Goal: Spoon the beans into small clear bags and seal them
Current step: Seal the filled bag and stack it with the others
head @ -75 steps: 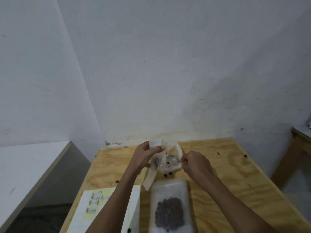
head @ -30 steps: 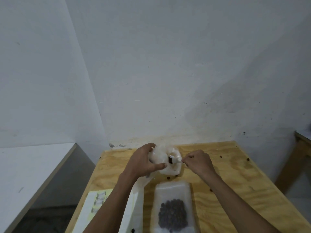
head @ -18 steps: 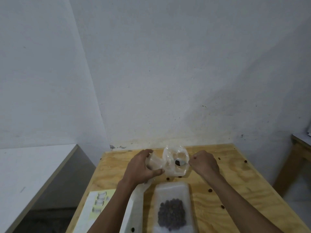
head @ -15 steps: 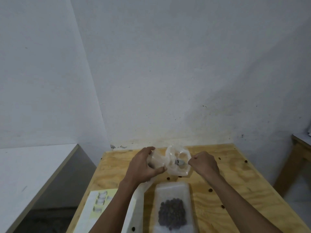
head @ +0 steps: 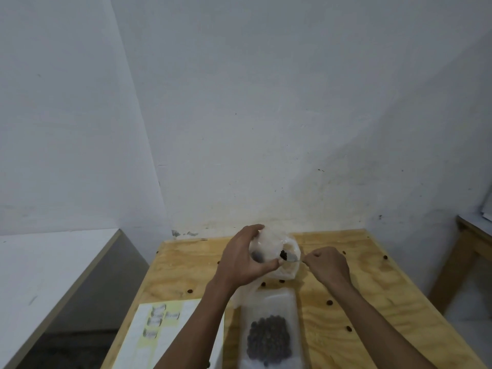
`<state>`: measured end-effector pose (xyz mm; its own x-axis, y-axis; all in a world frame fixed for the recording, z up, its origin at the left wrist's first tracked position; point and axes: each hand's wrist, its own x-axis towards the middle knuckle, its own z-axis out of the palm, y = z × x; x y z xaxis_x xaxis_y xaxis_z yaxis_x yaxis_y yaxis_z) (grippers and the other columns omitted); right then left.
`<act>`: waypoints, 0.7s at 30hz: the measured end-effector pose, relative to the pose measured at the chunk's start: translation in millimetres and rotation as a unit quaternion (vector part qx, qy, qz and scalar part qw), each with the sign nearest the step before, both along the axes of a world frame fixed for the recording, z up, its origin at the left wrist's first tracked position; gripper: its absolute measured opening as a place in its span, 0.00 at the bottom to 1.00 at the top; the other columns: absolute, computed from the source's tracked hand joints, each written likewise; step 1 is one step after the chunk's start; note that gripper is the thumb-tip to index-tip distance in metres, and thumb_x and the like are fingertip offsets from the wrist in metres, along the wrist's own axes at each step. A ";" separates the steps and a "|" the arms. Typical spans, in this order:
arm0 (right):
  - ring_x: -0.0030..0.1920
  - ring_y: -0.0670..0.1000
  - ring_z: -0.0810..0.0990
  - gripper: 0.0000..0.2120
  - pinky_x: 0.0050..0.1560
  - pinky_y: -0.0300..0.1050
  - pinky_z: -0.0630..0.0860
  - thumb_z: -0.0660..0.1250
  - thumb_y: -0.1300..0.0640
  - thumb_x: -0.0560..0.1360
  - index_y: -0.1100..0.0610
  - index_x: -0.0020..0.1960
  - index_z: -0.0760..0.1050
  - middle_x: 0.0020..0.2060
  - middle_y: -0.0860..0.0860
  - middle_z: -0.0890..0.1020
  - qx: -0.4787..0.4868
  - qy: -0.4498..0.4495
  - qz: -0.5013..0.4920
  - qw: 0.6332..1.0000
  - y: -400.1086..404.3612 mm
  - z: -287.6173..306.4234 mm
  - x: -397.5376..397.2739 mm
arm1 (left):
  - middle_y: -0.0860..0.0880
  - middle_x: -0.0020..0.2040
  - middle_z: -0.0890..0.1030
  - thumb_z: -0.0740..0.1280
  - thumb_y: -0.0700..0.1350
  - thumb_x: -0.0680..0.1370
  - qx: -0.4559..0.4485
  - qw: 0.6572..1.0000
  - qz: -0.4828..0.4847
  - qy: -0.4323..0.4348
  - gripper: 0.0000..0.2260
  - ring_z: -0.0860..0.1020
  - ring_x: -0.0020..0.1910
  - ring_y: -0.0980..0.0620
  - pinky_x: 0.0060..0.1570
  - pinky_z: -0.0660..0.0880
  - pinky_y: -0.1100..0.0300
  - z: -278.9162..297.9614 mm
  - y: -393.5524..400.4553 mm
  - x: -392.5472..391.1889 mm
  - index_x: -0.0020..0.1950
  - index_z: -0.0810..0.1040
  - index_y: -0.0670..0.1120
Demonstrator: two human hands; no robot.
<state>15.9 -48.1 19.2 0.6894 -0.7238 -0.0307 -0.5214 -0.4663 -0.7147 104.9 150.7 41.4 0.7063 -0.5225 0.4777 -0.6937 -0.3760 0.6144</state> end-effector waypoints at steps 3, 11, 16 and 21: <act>0.25 0.50 0.62 0.20 0.30 0.42 0.59 0.68 0.58 0.73 0.52 0.25 0.65 0.21 0.53 0.68 -0.014 -0.020 0.002 1.000 -5.2 3.6 -4.4 | 0.56 0.65 0.77 0.78 0.65 0.66 0.022 1.000 0.002 0.006 0.39 0.76 0.61 0.57 0.58 0.78 0.55 -2.4 0.2 2.6 0.72 0.73 0.51; 0.39 0.58 0.85 0.09 0.34 0.41 0.72 0.70 0.55 0.72 0.60 0.39 0.85 0.33 0.54 0.85 -0.009 -0.081 0.053 0.995 -5.6 53.1 -10.6 | 0.54 0.66 0.77 0.78 0.65 0.65 0.064 0.997 0.025 0.019 0.41 0.76 0.62 0.54 0.58 0.77 0.55 -10.4 1.3 5.0 0.72 0.72 0.51; 0.39 0.41 0.82 0.07 0.35 0.36 0.77 0.71 0.55 0.76 0.49 0.45 0.87 0.43 0.43 0.87 -0.075 -0.046 0.152 0.984 23.6 75.5 -17.0 | 0.53 0.66 0.77 0.77 0.67 0.64 0.062 0.997 0.025 0.027 0.43 0.77 0.62 0.53 0.55 0.74 0.59 -11.0 -1.6 5.4 0.73 0.71 0.50; 0.36 0.46 0.82 0.09 0.33 0.41 0.78 0.67 0.58 0.77 0.50 0.49 0.86 0.41 0.46 0.86 -0.193 -0.049 0.111 0.974 31.7 79.4 -18.3 | 0.54 0.64 0.78 0.78 0.67 0.64 0.046 0.997 0.034 0.044 0.41 0.78 0.58 0.53 0.53 0.78 0.57 -13.1 -1.0 10.7 0.72 0.73 0.50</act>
<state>-2.5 -16.4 98.6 0.8157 -0.5015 0.2883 -0.3156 -0.8035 -0.5047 115.6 149.7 28.4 0.7779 -0.5110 0.3656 -0.6105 -0.4769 0.6324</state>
